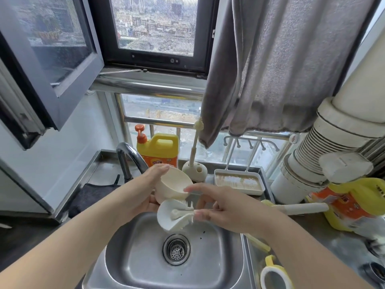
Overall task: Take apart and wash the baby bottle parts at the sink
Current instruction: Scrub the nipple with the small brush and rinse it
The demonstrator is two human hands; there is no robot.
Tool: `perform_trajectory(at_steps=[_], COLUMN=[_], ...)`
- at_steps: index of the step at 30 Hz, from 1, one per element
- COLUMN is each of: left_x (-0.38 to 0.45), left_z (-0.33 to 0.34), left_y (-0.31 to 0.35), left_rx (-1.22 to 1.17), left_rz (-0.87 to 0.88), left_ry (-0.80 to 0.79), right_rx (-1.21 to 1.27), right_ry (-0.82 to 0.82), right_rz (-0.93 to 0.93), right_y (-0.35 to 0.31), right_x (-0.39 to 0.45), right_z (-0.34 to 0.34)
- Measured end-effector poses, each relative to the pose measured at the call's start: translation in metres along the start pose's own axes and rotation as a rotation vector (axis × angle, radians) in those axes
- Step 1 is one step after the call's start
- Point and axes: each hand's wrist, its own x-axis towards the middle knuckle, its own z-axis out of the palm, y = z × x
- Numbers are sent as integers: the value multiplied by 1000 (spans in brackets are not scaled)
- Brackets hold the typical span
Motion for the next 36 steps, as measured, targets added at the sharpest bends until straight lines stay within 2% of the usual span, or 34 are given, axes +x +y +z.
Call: perform_trajectory(at_steps=[4,6,10,15,17,23,27,30,32,34,36], left_x=[1,1,-7,2,7,16,19,19,17,14,14], left_z=[-2,-8,-28,-42,-39,-33,-28,-29,-31,-32,-29], left_y=[0,-2,-4,1,3,-2,-9,-8,-6,-6,-9], left_rx=[189,314,548,1278,1416,1324,1346,1220,1028,786,591], left_rz=[68,221,552,1044,1136,1033,946,912,806,696,613], left_ry=[26,5,-174,-95,-78,-153,-210,-224,-151,-60,-51], right_rx=[-149,-168,-190,-218,-259,-197,-144,-70,33,165,208], right_ry=[-16,-11,3,4,-16,-9,-25,-14,60,255,426], right_rz=[-61,-70,-37,-29,-43,-44,-42,-32,-14,-12,4], right_y=[-6,-7,-3,6,6,13,16,18,20,23,26], right_x=[6,7,7,8,8,7,5,3,1,0,4], right_z=[1,0,-8,-15,-15,-15,-12,-15,-19,-21,-16])
